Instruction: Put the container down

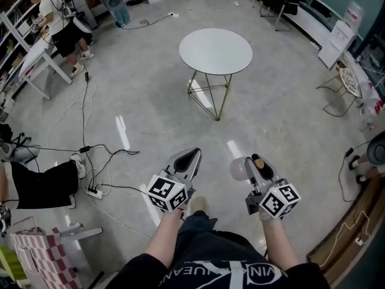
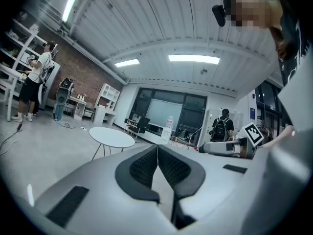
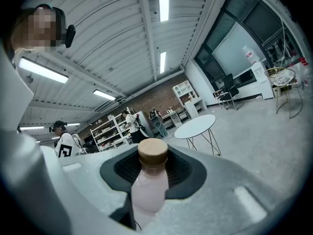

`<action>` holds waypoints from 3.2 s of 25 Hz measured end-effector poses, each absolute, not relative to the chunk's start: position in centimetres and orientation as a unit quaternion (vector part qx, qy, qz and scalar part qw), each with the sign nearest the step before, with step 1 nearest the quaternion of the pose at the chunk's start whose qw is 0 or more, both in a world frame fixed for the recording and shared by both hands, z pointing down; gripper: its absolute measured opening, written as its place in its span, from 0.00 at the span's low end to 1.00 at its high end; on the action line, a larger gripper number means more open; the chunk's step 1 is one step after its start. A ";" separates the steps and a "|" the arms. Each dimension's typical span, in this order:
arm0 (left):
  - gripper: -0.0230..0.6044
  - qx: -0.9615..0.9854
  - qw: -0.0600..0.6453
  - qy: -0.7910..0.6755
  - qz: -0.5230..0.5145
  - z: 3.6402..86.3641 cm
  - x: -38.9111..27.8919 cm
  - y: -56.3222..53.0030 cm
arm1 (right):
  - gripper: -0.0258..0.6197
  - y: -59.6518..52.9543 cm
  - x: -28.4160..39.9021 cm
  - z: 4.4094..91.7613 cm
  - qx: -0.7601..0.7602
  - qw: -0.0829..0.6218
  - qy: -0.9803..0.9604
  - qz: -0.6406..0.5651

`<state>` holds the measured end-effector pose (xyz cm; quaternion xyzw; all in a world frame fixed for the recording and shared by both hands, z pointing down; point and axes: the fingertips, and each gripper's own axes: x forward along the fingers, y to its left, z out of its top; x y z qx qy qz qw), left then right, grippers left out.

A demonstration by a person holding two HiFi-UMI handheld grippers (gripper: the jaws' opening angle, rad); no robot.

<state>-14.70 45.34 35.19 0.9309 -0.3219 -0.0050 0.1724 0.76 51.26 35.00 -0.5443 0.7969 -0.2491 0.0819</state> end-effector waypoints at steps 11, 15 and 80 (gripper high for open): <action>0.06 0.934 0.169 -0.313 0.003 36.0 -18.0 38.6 | 0.23 44.6 -1.7 35.3 -0.553 0.105 0.789 -0.245; 0.06 0.929 0.179 -0.323 0.002 36.7 -18.7 37.6 | 0.23 43.3 -1.9 35.8 -0.554 0.113 0.785 -0.255; 0.06 0.910 0.212 -0.354 0.030 40.6 -6.3 8.3 | 0.23 12.5 9.9 40.1 -0.509 0.085 0.802 -0.299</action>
